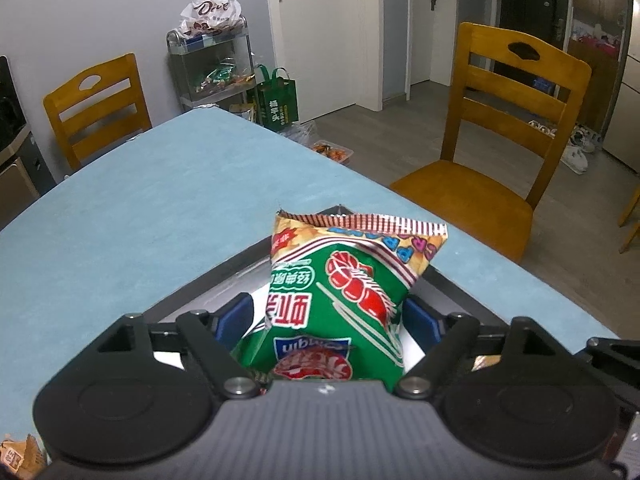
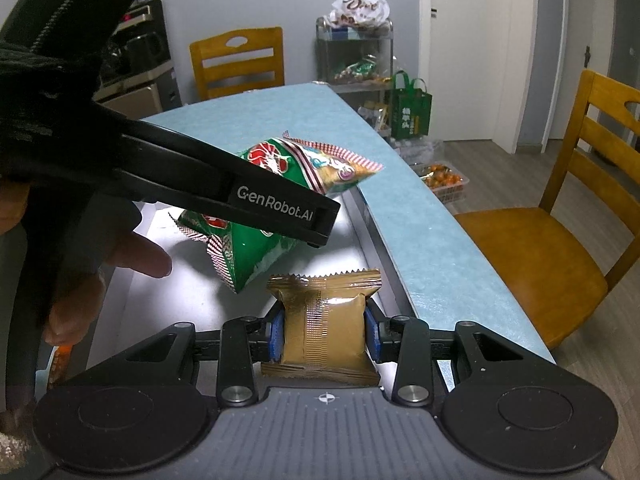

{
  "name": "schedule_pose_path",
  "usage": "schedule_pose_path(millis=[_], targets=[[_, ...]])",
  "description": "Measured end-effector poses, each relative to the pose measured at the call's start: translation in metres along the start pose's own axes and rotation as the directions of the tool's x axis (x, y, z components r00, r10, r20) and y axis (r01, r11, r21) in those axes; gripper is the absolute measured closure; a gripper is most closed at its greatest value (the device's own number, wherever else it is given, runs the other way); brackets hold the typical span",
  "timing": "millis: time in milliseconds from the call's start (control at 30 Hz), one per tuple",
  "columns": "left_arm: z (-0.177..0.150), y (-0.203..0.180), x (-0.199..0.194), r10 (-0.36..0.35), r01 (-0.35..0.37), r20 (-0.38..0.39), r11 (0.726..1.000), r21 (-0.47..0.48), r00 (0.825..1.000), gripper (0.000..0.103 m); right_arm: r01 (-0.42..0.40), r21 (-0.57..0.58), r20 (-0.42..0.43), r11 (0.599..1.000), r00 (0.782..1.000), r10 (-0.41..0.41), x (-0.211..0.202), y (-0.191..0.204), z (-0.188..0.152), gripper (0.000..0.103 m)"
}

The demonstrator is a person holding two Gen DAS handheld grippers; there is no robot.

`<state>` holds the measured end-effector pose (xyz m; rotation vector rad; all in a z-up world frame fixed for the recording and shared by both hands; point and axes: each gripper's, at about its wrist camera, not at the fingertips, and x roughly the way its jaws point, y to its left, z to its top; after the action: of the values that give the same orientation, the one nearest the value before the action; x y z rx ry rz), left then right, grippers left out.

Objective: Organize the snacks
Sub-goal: 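Carry the prawn cracker bag and tan pastry over the grey tray with both grippers, then open both grippers to drop the bag and pastry into the tray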

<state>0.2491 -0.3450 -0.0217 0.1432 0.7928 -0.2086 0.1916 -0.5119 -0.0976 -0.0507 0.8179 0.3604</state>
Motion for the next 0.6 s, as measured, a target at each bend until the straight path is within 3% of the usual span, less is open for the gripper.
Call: schedule_pose_path(millis=[300, 600], targets=[[-0.003, 0.005, -0.008, -0.02, 0.02, 0.018, 1.0, -0.005, 1.0, 0.011, 0.006, 0.006, -0.003, 1.0, 1.0, -0.006, 0.001, 0.0, 0.001, 0.062], [-0.006, 0.01, -0.025, -0.026, 0.027, 0.042, 0.999, -0.017, 0.999, 0.008, -0.001, 0.003, 0.018, 1.0, 1.0, 0.001, -0.004, 0.002, 0.001, 0.051]])
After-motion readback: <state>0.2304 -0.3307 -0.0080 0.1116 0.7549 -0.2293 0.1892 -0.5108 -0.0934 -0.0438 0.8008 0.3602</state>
